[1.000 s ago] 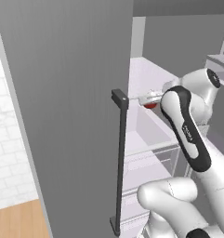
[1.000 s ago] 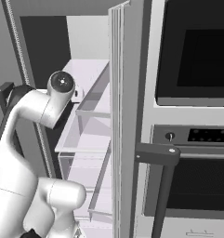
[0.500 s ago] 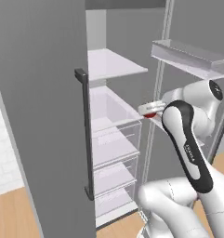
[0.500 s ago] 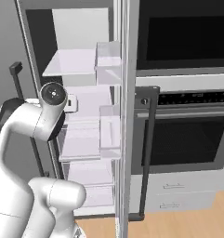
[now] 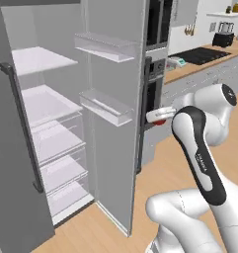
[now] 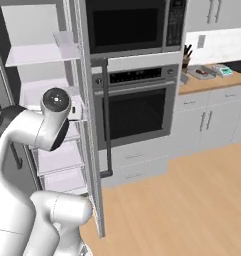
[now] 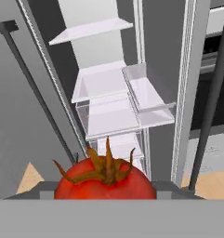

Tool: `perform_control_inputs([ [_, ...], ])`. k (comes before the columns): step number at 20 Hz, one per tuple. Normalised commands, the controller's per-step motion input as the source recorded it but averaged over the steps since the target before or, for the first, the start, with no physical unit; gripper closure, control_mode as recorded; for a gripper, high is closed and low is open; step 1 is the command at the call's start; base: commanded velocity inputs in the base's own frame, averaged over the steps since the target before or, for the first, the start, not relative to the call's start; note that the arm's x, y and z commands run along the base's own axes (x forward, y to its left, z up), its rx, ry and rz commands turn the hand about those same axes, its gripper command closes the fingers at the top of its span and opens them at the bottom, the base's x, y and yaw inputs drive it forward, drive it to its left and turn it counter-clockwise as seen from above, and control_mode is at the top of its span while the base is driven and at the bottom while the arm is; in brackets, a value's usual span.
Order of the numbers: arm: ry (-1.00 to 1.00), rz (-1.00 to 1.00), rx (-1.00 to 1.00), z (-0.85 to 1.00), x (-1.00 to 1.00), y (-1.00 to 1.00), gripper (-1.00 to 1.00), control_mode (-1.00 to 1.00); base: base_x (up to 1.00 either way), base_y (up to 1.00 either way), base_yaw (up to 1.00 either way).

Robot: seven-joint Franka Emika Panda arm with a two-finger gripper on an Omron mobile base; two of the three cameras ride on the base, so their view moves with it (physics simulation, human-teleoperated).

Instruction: Place one tomato and one chicken drumstick in each tupperware on the nearby counter, to pack two identical lunches.

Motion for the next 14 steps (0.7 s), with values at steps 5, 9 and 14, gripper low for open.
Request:
perform_control_inputs([
  [5,0.00,0.00,0.00,0.00,0.00,0.00,1.00,1.00,0.11,-1.00,-0.37],
  [9,0.00,0.00,0.00,0.00,0.00,0.00,1.00,1.00,0.99,-1.00,-0.16],
  [14,0.00,0.00,0.00,0.00,0.00,0.00,1.00,1.00,1.00,-0.97,-0.01],
])
